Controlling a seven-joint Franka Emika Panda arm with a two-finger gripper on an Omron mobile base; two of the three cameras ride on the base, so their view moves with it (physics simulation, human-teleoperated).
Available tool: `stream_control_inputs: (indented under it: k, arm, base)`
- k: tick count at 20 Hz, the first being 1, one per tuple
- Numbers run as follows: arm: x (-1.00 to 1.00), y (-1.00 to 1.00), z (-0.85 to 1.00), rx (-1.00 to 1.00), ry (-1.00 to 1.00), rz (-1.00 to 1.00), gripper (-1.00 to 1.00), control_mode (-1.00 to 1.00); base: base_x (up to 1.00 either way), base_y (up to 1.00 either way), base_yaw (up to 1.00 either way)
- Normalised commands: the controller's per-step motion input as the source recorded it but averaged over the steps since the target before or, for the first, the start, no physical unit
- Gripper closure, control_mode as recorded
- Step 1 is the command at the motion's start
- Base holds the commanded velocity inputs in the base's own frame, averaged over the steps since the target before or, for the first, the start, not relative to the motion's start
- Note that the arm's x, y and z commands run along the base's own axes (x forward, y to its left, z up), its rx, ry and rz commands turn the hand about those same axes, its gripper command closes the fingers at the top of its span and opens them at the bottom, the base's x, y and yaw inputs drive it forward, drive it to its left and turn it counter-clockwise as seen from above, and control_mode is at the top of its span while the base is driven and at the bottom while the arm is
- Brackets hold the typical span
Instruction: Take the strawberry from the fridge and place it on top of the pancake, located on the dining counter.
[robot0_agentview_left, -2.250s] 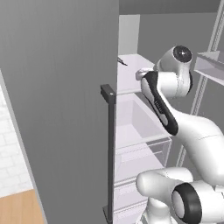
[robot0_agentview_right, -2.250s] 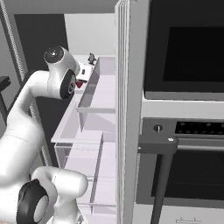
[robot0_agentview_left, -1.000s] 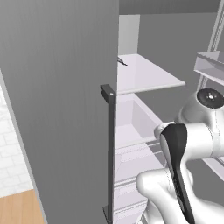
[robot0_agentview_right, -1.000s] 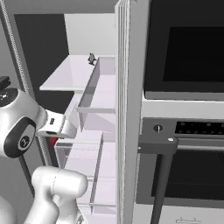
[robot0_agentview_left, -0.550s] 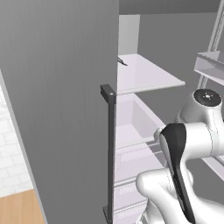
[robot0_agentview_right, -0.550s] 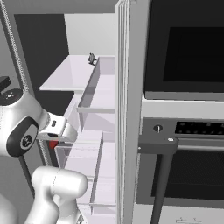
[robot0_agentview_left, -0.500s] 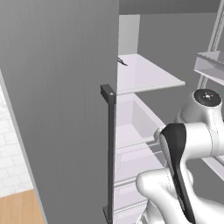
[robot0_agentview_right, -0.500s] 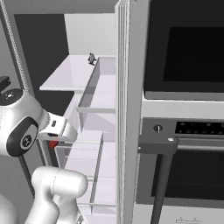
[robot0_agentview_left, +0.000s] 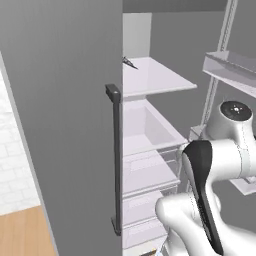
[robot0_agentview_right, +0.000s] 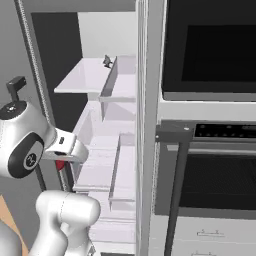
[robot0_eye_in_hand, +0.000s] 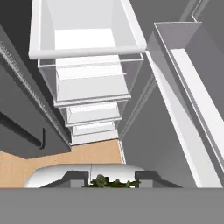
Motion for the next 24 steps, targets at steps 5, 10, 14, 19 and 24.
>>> stream_control_inputs:
  k: [5,10,14,19,24]
  arm:
    - [0.0,0.0,0.0,0.0,0.0,0.0,1.0,1.0]
    - [0.0,0.0,0.0,0.0,0.0,0.0,1.0,1.0]
    - [0.0,0.0,0.0,0.0,0.0,0.0,1.0,1.0]
    - [0.0,0.0,0.0,0.0,0.0,0.0,1.0,1.0]
    - [0.0,0.0,0.0,0.0,0.0,0.0,1.0,1.0]
  base:
    - [-1.0,0.02,-0.23]
    - [-1.0,0.0,-0.48]
    - [-0.89,-0.31,-0.57]
    - [-0.33,-0.53,-0.7]
    - [0.0,-0.79,-0.73]
